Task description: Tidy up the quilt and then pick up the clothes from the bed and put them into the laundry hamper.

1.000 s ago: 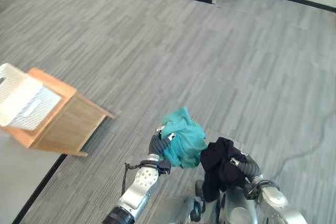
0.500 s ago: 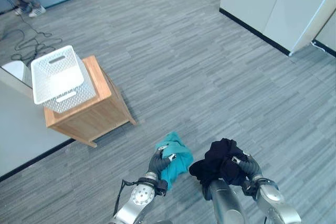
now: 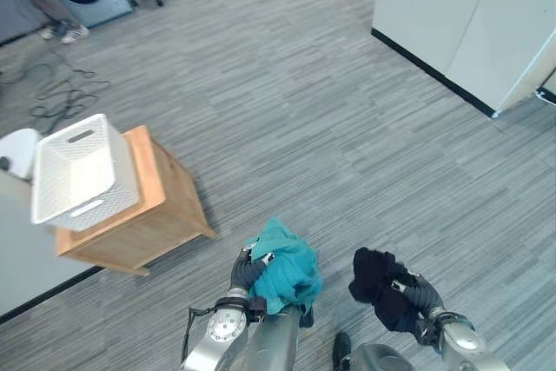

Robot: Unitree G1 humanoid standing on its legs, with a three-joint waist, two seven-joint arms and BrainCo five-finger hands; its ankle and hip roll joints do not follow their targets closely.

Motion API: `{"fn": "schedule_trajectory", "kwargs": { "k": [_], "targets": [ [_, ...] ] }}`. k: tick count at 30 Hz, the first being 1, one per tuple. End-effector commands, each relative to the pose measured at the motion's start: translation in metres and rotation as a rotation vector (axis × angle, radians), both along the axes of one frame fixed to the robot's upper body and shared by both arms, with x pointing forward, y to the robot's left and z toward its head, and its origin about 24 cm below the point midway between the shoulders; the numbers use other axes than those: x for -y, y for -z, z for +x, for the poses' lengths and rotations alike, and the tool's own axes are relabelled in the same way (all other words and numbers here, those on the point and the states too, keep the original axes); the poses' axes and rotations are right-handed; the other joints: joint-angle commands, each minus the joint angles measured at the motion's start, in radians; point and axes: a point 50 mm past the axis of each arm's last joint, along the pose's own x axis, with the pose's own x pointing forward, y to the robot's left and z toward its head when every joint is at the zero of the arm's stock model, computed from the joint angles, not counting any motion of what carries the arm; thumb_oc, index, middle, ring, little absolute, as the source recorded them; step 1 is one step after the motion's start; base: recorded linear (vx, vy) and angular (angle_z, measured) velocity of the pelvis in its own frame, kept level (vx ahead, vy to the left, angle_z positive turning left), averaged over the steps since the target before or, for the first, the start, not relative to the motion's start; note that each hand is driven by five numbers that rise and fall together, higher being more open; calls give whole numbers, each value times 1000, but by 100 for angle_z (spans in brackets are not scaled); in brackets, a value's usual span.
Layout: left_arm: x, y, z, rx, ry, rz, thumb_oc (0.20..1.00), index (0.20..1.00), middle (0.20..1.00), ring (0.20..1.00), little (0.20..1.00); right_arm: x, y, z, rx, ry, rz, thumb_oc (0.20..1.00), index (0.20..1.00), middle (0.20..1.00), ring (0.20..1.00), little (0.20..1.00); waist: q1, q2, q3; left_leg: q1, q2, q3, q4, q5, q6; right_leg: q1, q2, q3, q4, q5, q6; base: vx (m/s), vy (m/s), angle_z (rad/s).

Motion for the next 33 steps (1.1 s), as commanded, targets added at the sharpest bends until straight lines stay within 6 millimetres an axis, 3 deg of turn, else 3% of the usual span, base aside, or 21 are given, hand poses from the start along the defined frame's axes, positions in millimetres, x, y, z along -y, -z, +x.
{"fn": "schedule_trajectory", "kwargs": {
  "k": [1,2,3,4,6,7,9,10,11,12,13,16,17,23,24,26,28,29,30,32,33],
  "targets": [
    [7,-39,22,229,28,-26,200,200,200,200,200,-22,-28,29,203,-32,118,200,200,200,200,200,69,-30,-63,25,33,-22,2,78,-33,113,-207,-12,183,20,154,450,101,-2],
    [6,-40,23,232,29,-22,200,200,200,200,200,-24,-28,30,204,-34,123,200,200,200,200,200,77,-30,-66,28,34,-20,9,83,-19,112,-215,-19,207,43,161,788,281,-16],
    [8,-49,29,241,39,-9,200,200,200,200,200,-32,-31,31,212,-51,133,200,200,200,200,200,98,-40,-91,76,-25,-56,32,66,35,74,-270,-36,476,210,204,808,398,-20],
    [9,-49,31,223,42,12,200,200,200,200,200,-37,-32,31,204,-37,137,200,200,200,200,200,75,-24,-91,140,-61,-93,49,29,59,-72,-294,23,740,330,222,798,405,0],
    [8,-46,32,211,31,29,200,200,200,200,200,-41,-34,33,208,-33,137,200,200,200,200,200,57,-3,-80,177,-63,-114,54,6,76,-235,-290,60,845,335,213,356,225,66],
    [8,-46,32,208,25,16,200,200,200,200,200,-43,-35,34,215,-35,136,200,200,200,200,200,45,30,-65,205,-41,-121,41,14,82,-337,-270,52,858,334,178,343,170,137],
    [8,-43,30,196,41,-6,200,200,200,200,200,-44,-35,34,219,-20,133,200,200,200,200,200,22,57,-33,277,-40,-170,5,7,70,-411,-253,40,739,278,136,439,-12,141],
    [8,-41,29,198,57,10,200,200,200,200,200,-43,-36,33,219,-7,137,200,200,200,200,200,12,48,-18,320,-46,-201,-12,-10,58,-387,-256,10,513,268,129,435,-187,120],
    [8,-41,29,200,61,16,200,200,200,200,200,-43,-36,33,220,-4,140,200,200,200,200,200,8,38,-13,332,-50,-209,-10,-22,56,-383,-259,3,418,286,133,515,-337,157],
    [6,-39,30,209,51,32,200,200,200,200,200,-42,-36,33,228,-10,148,200,200,200,200,200,-10,5,6,362,-62,-240,9,-67,57,-382,-253,19,196,340,148,444,-350,147],
    [6,-38,31,216,59,41,200,200,200,200,200,-41,-35,32,236,-4,156,200,200,200,200,200,-26,-14,16,382,-68,-267,22,-99,55,-394,-240,53,53,349,157,427,-306,154],
    [4,-39,29,230,46,45,200,200,200,200,200,-39,-35,27,246,-7,169,200,200,200,200,200,-52,-35,33,427,-65,-319,46,-156,48,-403,-224,103,-138,366,187,568,-216,125],
    [7,-39,25,239,64,60,200,200,200,200,200,-39,-36,27,251,14,177,200,200,200,200,200,-70,-44,42,458,-55,-361,86,-207,46,-422,-205,160,-207,362,213,788,-240,147],
    [6,-43,21,250,45,56,200,200,200,200,200,-42,-40,28,257,0,178,200,200,200,200,200,-101,-96,24,460,-48,-387,236,-342,53,-394,-206,261,-196,379,251,569,-232,161],
    [1,-38,20,237,9,58,200,200,200,200,200,-43,-40,34,258,-18,173,200,200,200,200,200,-102,-108,9,467,-32,-388,290,-373,49,-391,-202,282,-123,382,249,650,-328,103],
    [-3,-40,21,241,-11,34,200,200,200,200,200,-43,-41,38,264,-37,174,200,200,200,200,200,-99,-108,-4,470,1,-367,354,-359,35,-380,-206,257,-74,374,232,604,-277,81],
    [-6,-43,22,229,-38,15,200,200,200,200,200,-42,-42,41,246,-76,158,200,200,200,200,200,-100,-99,-20,462,52,-319,465,-268,7,-362,-203,217,-49,359,204,422,-178,41],
    [-8,-43,22,212,-75,10,200,200,200,200,200,-42,-41,43,228,-103,140,200,200,200,200,200,-101,-94,-27,433,94,-291,565,-182,-15,-345,-192,199,-34,351,177,493,-299,26],
    [-9,-40,24,175,-102,5,200,200,200,200,200,-43,-39,44,204,-112,127,200,200,200,200,200,-97,-99,-25,321,139,-264,721,-78,-25,-303,-174,172,-13,319,121,561,-315,49],
    [-8,-38,24,161,-108,1,200,200,200,200,200,-42,-38,44,200,-115,123,200,200,200,200,200,-93,-92,-21,226,128,-265,780,-75,-21,-270,-163,152,-7,298,98,389,-135,85],
    [-11,-35,22,149,-132,-11,200,200,200,200,200,-37,-38,42,208,-123,117,200,200,200,200,200,-76,-74,-7,139,86,-224,680,-64,-16,-205,-142,143,-7,249,87,475,22,77]
  ]
}}
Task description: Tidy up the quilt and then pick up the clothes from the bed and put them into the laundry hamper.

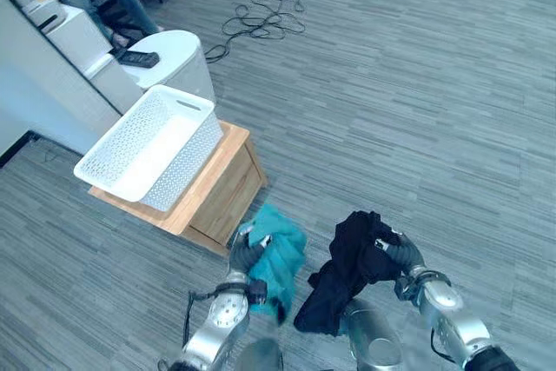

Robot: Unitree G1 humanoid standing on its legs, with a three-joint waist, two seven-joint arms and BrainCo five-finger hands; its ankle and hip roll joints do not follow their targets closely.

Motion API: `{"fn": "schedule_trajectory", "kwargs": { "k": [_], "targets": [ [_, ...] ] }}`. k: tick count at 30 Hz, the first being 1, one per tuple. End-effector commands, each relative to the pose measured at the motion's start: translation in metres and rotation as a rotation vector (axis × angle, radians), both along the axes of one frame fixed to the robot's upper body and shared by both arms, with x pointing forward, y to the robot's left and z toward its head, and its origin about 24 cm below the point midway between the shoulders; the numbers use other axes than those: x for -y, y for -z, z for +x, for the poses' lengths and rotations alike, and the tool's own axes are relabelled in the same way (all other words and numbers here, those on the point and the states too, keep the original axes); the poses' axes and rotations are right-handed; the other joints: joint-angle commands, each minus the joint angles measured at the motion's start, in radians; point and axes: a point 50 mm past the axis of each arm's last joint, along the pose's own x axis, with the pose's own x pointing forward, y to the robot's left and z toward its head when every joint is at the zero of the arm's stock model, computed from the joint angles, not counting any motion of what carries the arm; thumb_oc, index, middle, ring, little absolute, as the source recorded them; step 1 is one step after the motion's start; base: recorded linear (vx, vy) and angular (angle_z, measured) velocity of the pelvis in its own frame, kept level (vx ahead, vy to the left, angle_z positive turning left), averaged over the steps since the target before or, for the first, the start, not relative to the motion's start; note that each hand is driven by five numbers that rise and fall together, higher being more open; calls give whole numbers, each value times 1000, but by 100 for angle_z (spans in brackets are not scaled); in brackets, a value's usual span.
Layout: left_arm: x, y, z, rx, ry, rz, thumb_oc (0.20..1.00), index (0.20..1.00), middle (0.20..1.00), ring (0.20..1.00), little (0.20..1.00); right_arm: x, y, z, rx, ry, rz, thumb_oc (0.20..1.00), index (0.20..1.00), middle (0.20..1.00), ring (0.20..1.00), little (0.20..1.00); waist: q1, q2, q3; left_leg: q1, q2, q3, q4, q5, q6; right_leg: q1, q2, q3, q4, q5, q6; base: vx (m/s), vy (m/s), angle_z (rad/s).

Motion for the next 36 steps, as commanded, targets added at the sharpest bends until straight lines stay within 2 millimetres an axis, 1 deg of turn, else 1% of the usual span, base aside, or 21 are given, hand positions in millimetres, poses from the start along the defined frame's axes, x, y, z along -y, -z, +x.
{"fn": "schedule_trajectory", "kwargs": {
  "k": [1,2,3,5,7,10,11,12,13,15,16,18,19,20,22,23,27,31,33,34,36],
  "targets": [
    [-17,-9,-7,43,-90,-38,200,200,200,200,200,-9,-11,-13,78,-87,46,200,200,200,200,200,9,9,-33,-127,-91,148,-414,-7,68,199,-52,38,-199,11,138,441,27,50],
    [-17,-9,-7,43,-90,-38,200,200,200,200,200,-9,-11,-13,78,-87,46,200,200,200,200,200,9,6,-35,-126,-95,150,-422,-1,68,197,-55,38,-200,13,139,345,29,37],
    [-21,-10,-8,49,-109,-36,200,200,200,200,200,-10,-12,-14,91,-94,51,200,200,200,200,200,27,21,-32,-144,-114,193,-572,32,62,212,-32,17,-209,-5,139,248,-33,25],
    [-23,-13,-7,79,-100,-24,200,200,200,200,200,-13,-13,-15,114,-83,62,200,200,200,200,200,50,36,-21,-185,-117,270,-707,99,50,242,-5,-32,-205,-43,126,344,-61,36],
    [-22,-19,-3,121,-80,-18,200,200,200,200,200,-17,-14,-13,143,-72,67,200,200,200,200,200,69,32,-20,-212,-106,350,-727,68,48,286,-21,-86,-165,-122,132,327,-31,55],
    [-25,-20,-3,126,-96,-6,200,200,200,200,200,-25,-11,-6,143,-81,66,200,200,200,200,200,121,19,-38,-213,-115,346,-713,18,83,340,-63,-125,-51,-208,145,377,17,35],
    [-29,-19,-3,128,-99,24,200,200,200,200,200,-31,-12,-2,151,-83,92,200,200,200,200,200,154,5,-54,-198,-125,318,-702,17,102,320,-114,-158,129,-174,181,392,44,-19],
    [-29,-19,-2,132,-99,22,200,200,200,200,200,-32,-13,-4,155,-87,92,200,200,200,200,200,153,3,-59,-175,-128,321,-709,5,118,281,-140,-161,256,-136,199,609,132,-34],
    [-27,-21,0,136,-97,30,200,200,200,200,200,-32,-11,-7,132,-76,85,200,200,200,200,200,129,25,-61,-117,-125,276,-711,-32,150,104,-173,-115,550,-46,214,424,118,-22],
    [-29,-23,3,146,-102,40,200,200,200,200,200,-32,-8,-8,119,-68,92,200,200,200,200,200,116,42,-46,-78,-115,230,-716,-46,151,-13,-184,-85,575,-14,204,309,-99,31],
    [-32,-26,6,161,-101,41,200,200,200,200,200,-33,-8,-7,122,-69,101,200,200,200,200,200,115,55,-36,-53,-94,209,-738,-29,146,-53,-185,-91,481,20,184,256,-368,101],
    [-33,-31,9,188,-87,47,200,200,200,200,200,-33,-7,-6,128,-60,113,200,200,200,200,200,101,38,-16,5,-108,122,-777,-44,127,-50,-176,-62,172,71,197,303,-488,103],
    [-31,-33,10,205,-62,55,200,200,200,200,200,-32,-9,-5,134,-36,125,200,200,200,200,200,74,21,-3,48,-133,48,-809,-65,125,-40,-141,8,-23,110,217,376,-522,85],
    [-30,-34,10,226,-62,63,200,200,200,200,200,-32,-10,-6,133,-33,130,200,200,200,200,200,47,12,-1,77,-148,-4,-834,-77,127,-34,-108,78,-121,134,231,357,-479,131],
    [-28,-33,8,245,-65,77,200,200,200,200,200,-36,-9,-7,128,-29,139,200,200,200,200,200,26,8,-1,88,-152,-49,-830,-93,127,-45,-65,161,-115,148,243,206,-305,189],
    [-27,-35,9,261,-87,67,200,200,200,200,200,-40,-10,-6,134,-32,130,200,200,200,200,200,31,3,-10,95,-142,-60,-848,-79,114,-9,-67,170,-142,120,255,147,-264,162],
    [-31,-39,11,266,-184,3,200,200,200,200,200,-41,-12,2,144,-29,115,200,200,200,200,200,50,-7,-28,108,-91,-31,-848,-60,77,55,-89,117,-171,86,264,166,-203,126],
    [-36,-47,8,343,-329,-46,200,200,200,200,200,-27,-14,9,114,19,73,200,200,200,200,200,53,-25,-62,132,-41,11,-836,-49,32,152,-100,74,-240,66,239,212,-112,64],
    [-39,-65,9,422,-345,-57,200,200,200,200,200,-19,-14,8,104,54,50,200,200,200,200,200,45,-20,-74,129,-20,50,-838,-32,19,172,-103,47,-263,62,224,95,-15,32],
    [-44,-85,9,516,-370,-48,200,200,200,200,200,-12,-12,6,91,77,39,200,200,200,200,200,42,-15,-81,133,-7,72,-848,-22,12,180,-105,29,-274,61,218,69,0,35],
    [-50,-100,7,585,-391,-48,200,200,200,200,200,-8,-9,4,78,89,34,200,200,200,200,200,42,-13,-86,138,-4,74,-856,-18,9,185,-103,26,-282,62,215,56,7,26]
  ]
}}
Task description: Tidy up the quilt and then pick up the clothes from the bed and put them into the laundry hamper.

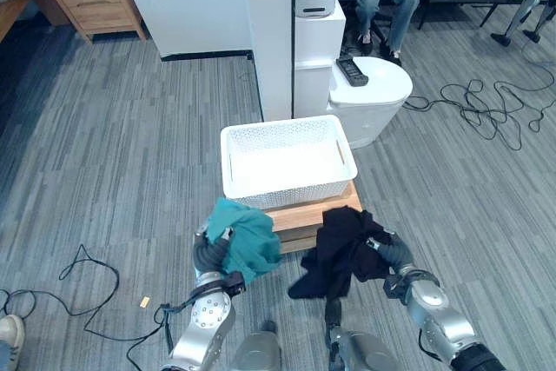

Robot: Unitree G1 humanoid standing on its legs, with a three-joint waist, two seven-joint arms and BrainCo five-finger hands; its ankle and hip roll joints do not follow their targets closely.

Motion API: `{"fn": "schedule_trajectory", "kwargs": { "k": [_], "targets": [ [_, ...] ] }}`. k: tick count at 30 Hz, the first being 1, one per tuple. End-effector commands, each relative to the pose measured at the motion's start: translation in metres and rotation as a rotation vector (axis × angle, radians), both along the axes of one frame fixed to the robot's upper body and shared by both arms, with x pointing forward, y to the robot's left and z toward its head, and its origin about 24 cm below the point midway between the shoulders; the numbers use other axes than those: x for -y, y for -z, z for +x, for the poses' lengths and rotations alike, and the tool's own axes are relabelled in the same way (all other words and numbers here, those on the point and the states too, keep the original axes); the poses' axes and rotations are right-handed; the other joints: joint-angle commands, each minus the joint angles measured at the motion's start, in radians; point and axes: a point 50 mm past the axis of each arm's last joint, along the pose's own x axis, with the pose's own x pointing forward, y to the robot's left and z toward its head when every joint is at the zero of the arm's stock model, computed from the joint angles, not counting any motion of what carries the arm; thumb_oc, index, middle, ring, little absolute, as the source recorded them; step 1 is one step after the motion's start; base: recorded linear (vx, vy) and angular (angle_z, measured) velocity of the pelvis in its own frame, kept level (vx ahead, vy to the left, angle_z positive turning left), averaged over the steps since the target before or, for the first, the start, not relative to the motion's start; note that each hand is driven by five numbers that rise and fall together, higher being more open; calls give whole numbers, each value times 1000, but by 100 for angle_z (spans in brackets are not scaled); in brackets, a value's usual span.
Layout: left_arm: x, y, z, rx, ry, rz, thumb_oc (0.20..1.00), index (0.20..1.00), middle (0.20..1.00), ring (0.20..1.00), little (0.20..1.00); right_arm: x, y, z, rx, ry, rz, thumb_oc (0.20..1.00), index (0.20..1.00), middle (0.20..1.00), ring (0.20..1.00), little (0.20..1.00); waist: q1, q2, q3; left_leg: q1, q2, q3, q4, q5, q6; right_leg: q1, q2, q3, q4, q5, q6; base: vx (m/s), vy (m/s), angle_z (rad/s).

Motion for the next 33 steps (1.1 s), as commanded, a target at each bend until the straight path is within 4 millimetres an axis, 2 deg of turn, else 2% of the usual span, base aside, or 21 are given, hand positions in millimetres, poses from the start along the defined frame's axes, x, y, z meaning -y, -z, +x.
{"fn": "schedule_trajectory", "kwargs": {
  "k": [1,2,3,4,7,10,11,13,15,17,19,20,21,22,24,26,27,31,33],
  "targets": [
    [-12,-79,7,414,-75,64,200,200,200,200,200,1,-5,-5,23,-3,21,200,200,200,200,200,-20,17,-46,16,-15,8,-87,87,-19,20,-63,28,49,-107,160,37,6,1],
    [-15,-89,7,453,-87,82,200,200,200,200,200,1,-3,-6,16,-3,22,200,200,200,200,200,-20,18,-48,16,-17,4,-89,88,-19,21,-60,30,47,-107,157,35,-4,-5],
    [-19,-107,4,538,-108,111,200,200,200,200,200,1,-1,-8,5,-10,24,200,200,200,200,200,-18,18,-54,15,-21,-1,-92,87,-18,24,-54,34,40,-108,152,15,-7,-5],
    [-19,-107,4,538,-108,111,200,200,200,200,200,1,-1,-8,5,-10,24,200,200,200,200,200,-18,18,-54,15,-21,-1,-92,87,-18,24,-54,34,40,-108,152,11,-14,-3],
    [-22,-153,1,753,-123,193,200,200,200,200,200,-5,7,-11,-17,-43,19,200,200,200,200,200,-20,23,-67,14,-31,-8,-98,93,-16,28,-38,39,24,-104,142,31,-13,6],
    [-23,-170,3,815,-125,228,200,200,200,200,200,-7,9,-11,-22,-51,15,200,200,200,200,200,-26,25,-75,18,-32,-2,-104,94,-16,31,-33,41,19,-104,141,53,-21,1],
    [-22,-184,6,853,-138,280,200,200,200,200,200,-8,11,-12,-31,-57,19,200,200,200,200,200,-34,28,-84,20,-31,0,-109,97,-17,33,-30,46,18,-107,142,65,-16,-5],
    [-21,-189,8,855,-142,294,200,200,200,200,200,-8,12,-12,-36,-62,20,200,200,200,200,200,-38,29,-87,20,-30,2,-111,98,-18,34,-30,48,18,-109,142,56,-2,-8],
    [-23,-203,19,833,-179,365,200,200,200,200,200,-9,17,-18,-68,-85,22,200,200,200,200,200,-64,39,-99,19,-28,16,-114,104,-20,33,-27,62,19,-112,141,95,37,-11],
    [-29,-207,36,751,-220,424,200,200,200,200,200,-8,20,-24,-91,-113,10,200,200,200,200,200,-97,51,-104,23,-22,39,-119,110,-21,31,-26,77,18,-110,142,107,58,-26],
    [-34,-208,49,696,-232,409,200,200,200,200,200,-7,20,-25,-103,-133,2,200,200,200,200,200,-116,58,-104,28,-18,54,-125,113,-23,28,-25,86,18,-109,142,109,69,-22],
    [-42,-203,66,612,-257,424,200,200,200,200,200,-5,21,-27,-120,-160,-10,200,200,200,200,200,-141,67,-101,33,-13,72,-129,116,-24,24,-25,98,18,-106,144,114,77,-18],
    [-42,-203,68,610,-261,426,200,200,200,200,200,-5,21,-27,-121,-162,-11,200,200,200,200,200,-142,68,-100,34,-13,74,-130,116,-25,24,-25,100,18,-106,144,150,92,-23],
    [-50,-195,81,536,-304,452,200,200,200,200,200,-4,23,-29,-137,-184,-24,200,200,200,200,200,-160,74,-96,39,-9,87,-134,119,-25,22,-25,110,16,-103,144,102,58,-21],
    [-58,-185,93,478,-347,459,200,200,200,200,200,-3,23,-30,-148,-201,-37,200,200,200,200,200,-177,77,-92,40,-7,99,-135,119,-23,18,-26,117,15,-99,145,102,58,-28],
    [-66,-179,100,436,-394,476,200,200,200,200,200,-2,24,-32,-156,-211,-47,200,200,200,200,200,-190,79,-86,40,-3,112,-136,120,-24,14,-29,120,14,-97,147,68,43,-30],
    [-77,-173,107,399,-443,484,200,200,200,200,200,0,24,-32,-161,-215,-58,200,200,200,200,200,-200,78,-78,37,-1,126,-135,118,-23,6,-32,123,11,-94,149,40,43,-25],
    [-109,-171,110,331,-583,492,200,200,200,200,200,6,21,-27,-145,-204,-86,200,200,200,200,200,-216,67,-42,13,1,157,-130,109,-21,-29,-33,123,2,-88,153,-42,54,-30],
    [-118,-171,111,304,-586,515,200,200,200,200,200,8,19,-26,-135,-204,-92,200,200,200,200,200,-220,63,-32,6,1,164,-128,107,-20,-39,-31,127,0,-86,154,-30,38,-27]
  ]
}}
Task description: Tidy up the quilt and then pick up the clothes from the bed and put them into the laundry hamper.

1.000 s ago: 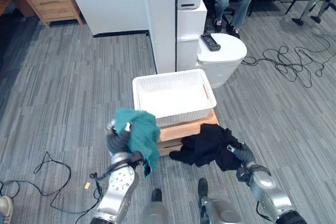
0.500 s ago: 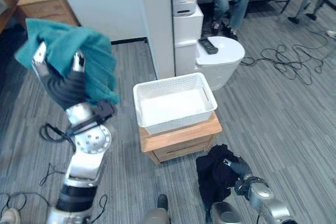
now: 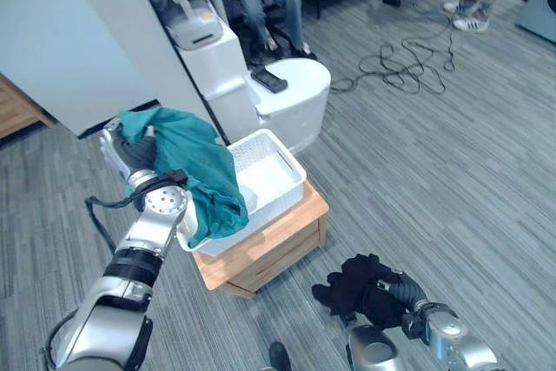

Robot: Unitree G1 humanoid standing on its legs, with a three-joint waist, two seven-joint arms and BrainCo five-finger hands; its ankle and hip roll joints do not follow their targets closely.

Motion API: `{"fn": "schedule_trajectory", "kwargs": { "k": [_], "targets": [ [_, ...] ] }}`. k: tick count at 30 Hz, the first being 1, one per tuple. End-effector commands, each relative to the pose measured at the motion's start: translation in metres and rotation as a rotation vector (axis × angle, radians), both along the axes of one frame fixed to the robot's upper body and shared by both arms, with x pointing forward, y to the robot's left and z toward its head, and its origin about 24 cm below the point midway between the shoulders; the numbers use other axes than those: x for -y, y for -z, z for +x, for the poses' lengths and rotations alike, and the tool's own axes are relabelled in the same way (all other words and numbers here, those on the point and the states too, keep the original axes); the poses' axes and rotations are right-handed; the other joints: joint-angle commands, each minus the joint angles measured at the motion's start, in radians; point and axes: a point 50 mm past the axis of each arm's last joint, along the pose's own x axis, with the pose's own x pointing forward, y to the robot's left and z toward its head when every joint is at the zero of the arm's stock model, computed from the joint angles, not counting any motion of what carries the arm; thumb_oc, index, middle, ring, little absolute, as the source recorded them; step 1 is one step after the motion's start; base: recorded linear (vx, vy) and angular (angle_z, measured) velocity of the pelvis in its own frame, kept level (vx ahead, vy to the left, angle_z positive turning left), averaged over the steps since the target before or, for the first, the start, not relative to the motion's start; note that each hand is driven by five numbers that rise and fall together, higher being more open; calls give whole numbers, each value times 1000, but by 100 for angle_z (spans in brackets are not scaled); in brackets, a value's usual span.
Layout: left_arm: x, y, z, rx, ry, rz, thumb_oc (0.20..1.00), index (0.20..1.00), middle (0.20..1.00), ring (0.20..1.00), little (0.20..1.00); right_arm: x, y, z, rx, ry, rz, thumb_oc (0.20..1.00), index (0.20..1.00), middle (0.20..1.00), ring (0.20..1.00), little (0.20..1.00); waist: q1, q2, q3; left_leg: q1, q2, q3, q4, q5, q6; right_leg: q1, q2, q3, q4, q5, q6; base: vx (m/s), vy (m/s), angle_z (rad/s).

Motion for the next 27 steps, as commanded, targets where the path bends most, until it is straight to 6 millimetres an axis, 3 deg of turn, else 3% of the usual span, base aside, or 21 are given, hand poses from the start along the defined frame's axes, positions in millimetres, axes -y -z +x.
{"fn": "schedule_trajectory", "kwargs": {
  "k": [1,3,4,5,10,12,13,15,21,23,25,26,27],
  "targets": [
    [-22,-65,9,182,-43,81,200,200,200,200,200,-12,-24,21,143,-61,36,200,200,200,200,200,10,-36,50,-108,27,-24,91,-28,8,25,-17,-22,42,-128,66,-28,20,-21],
    [-26,-57,14,71,-26,103,200,200,200,200,200,-12,-28,22,155,-65,42,200,200,200,200,200,2,-45,62,-118,28,-15,92,-31,13,14,-15,-14,42,-126,68,-21,2,-12],
    [-27,-53,17,-1,-29,141,639,639,639,639,639,-13,-30,23,165,-69,48,200,200,200,200,200,-2,-51,68,-127,30,-9,94,-31,14,7,-14,-11,43,-125,69,-34,-4,-6],
    [-26,-50,19,-42,-34,173,1000,1000,1000,1000,1000,-14,-32,25,171,-74,54,200,200,200,200,200,-5,-54,73,-131,31,-7,94,-30,13,1,-13,-9,44,-123,70,-50,-10,-4],
    [-28,-22,23,-253,-90,172,1000,1000,1000,1000,1000,-20,-38,32,211,-95,75,200,200,200,200,200,-10,-67,94,-149,32,1,94,-30,12,-18,-10,-1,43,-121,75,-52,-5,-8],
    [-32,-3,19,-352,-129,133,1000,1000,1000,1000,1000,-22,-40,35,221,-86,78,200,200,200,200,200,-9,-72,102,-150,32,2,94,-32,12,-20,-9,0,41,-120,77,-37,4,-14],
    [-35,16,12,-391,-162,83,1000,1000,1000,1000,1000,-23,-40,36,224,-67,79,200,200,200,200,200,-9,-79,103,-151,33,6,98,-34,11,-17,-10,-1,40,-121,78,-25,13,-7],
    [-37,26,8,-398,-156,71,1000,1000,1000,1000,1000,-23,-40,35,222,-47,79,200,200,200,200,200,-9,-82,102,-152,33,8,100,-35,12,-16,-11,-1,39,-121,78,-9,10,-2],
    [-21,26,5,-60,-7,-191,1000,1000,1000,1000,1000,1,-50,38,342,151,34,200,200,200,200,200,-6,-91,106,-130,33,7,99,-43,16,11,-8,0,32,-125,74,-17,28,0],
    [4,39,-6,69,99,-309,1000,1000,1000,1000,1000,22,-72,47,490,232,8,200,200,200,200,200,19,-94,99,-121,27,-14,101,-49,20,30,-9,-9,28,-128,72,-7,15,4],
    [16,47,-14,98,133,-343,1000,1000,1000,1000,1000,27,-85,52,559,246,-3,200,200,200,200,200,33,-95,91,-122,23,-25,100,-47,21,34,-10,-13,26,-127,71,3,29,7],
    [35,57,-27,112,186,-396,1000,1000,1000,1000,1000,31,-110,62,682,248,-28,200,200,200,200,200,63,-96,82,-119,12,-49,99,-51,25,46,-12,-23,25,-131,69,3,53,8],
    [39,59,-30,107,199,-406,1000,1000,1000,1000,1000,32,-117,65,711,242,-38,200,200,200,200,200,70,-96,80,-119,9,-55,99,-51,27,49,-13,-25,24,-131,69,-22,80,8]
  ]
}}
